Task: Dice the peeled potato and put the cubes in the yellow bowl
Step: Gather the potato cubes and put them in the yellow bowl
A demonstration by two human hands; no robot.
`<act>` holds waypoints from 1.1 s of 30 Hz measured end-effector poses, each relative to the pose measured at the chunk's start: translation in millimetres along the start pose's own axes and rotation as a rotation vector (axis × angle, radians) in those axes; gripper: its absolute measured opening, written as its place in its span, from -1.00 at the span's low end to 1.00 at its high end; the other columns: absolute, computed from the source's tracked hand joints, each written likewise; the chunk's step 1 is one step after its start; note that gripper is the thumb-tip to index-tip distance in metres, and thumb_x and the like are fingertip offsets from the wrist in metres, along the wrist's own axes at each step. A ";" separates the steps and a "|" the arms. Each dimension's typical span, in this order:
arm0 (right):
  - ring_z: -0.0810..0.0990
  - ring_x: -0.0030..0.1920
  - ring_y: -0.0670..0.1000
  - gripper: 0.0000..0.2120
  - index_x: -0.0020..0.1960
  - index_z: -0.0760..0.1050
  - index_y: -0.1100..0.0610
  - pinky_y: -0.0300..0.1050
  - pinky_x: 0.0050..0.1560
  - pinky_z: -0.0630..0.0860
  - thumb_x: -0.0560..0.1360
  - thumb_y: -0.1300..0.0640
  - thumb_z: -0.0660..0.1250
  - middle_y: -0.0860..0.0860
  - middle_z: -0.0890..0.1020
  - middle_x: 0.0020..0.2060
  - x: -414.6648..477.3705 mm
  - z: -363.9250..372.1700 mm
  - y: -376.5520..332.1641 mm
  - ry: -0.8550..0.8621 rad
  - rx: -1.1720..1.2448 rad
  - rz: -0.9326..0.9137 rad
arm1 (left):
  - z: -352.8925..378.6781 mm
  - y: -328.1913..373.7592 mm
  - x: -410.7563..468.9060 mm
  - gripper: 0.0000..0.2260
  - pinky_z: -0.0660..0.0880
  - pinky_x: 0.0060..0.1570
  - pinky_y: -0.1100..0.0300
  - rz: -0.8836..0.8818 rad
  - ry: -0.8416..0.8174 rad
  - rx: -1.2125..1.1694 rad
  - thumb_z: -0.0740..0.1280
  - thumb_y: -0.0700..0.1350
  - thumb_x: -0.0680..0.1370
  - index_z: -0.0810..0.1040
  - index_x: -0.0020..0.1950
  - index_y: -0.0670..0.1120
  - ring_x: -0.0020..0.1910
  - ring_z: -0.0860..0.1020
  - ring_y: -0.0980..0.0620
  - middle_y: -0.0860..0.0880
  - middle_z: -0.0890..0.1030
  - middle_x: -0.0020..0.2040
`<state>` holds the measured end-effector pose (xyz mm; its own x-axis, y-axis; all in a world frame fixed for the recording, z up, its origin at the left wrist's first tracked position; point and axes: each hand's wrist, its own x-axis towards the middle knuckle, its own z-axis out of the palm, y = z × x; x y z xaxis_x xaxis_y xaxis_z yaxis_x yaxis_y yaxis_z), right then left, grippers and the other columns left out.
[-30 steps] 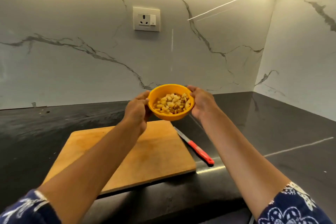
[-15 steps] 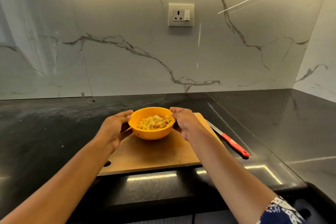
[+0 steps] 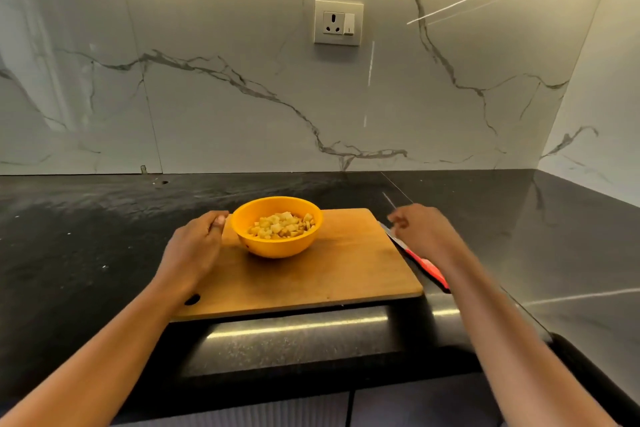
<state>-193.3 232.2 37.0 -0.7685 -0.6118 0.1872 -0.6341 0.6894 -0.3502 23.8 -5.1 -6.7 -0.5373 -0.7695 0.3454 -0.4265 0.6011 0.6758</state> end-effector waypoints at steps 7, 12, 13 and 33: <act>0.59 0.04 0.12 -0.77 0.11 0.56 0.08 -0.10 -0.10 0.47 0.48 0.07 0.38 0.08 0.62 0.02 -21.7 6.6 45.7 -0.041 -0.250 0.106 | -2.5 -8.2 -8.4 -0.64 0.32 0.30 0.04 0.052 -0.311 0.336 0.11 -0.02 0.65 0.30 0.45 0.03 0.35 0.39 -0.07 -0.06 0.40 0.42; 0.61 -0.07 0.15 -0.86 -0.03 0.59 0.15 -0.06 -0.16 0.48 0.50 0.24 0.26 0.06 0.54 -0.22 -32.1 17.4 36.1 0.103 -0.278 0.043 | -2.7 -8.3 -7.4 -0.62 0.26 0.37 0.02 0.084 -0.371 0.362 0.09 -0.03 0.65 0.28 0.48 0.03 0.41 0.32 -0.05 -0.03 0.31 0.47; 0.61 -0.11 0.14 -0.90 -0.07 0.59 0.16 -0.09 -0.22 0.44 0.49 0.23 0.29 0.04 0.50 -0.27 -33.3 15.5 32.6 0.116 -0.274 0.044 | -3.1 -9.1 -7.2 -0.63 0.26 0.38 0.01 0.091 -0.373 0.361 0.10 -0.03 0.65 0.29 0.47 0.03 0.41 0.32 -0.05 -0.03 0.31 0.47; 0.56 0.04 0.06 -0.78 0.16 0.54 0.19 -0.16 -0.12 0.39 0.62 0.13 0.20 0.11 0.60 0.04 -47.0 53.2 -71.4 0.174 -0.123 -0.127 | -5.2 -1.0 -12.5 -0.63 0.31 0.31 0.05 0.073 -0.343 0.369 0.10 -0.03 0.65 0.29 0.47 0.01 0.36 0.37 -0.06 -0.05 0.38 0.43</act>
<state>-107.4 191.1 4.3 -0.6784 -0.6278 0.3815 -0.7239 0.6599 -0.2013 34.7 2.8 -8.3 -0.7569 -0.6447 0.1071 -0.5745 0.7344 0.3614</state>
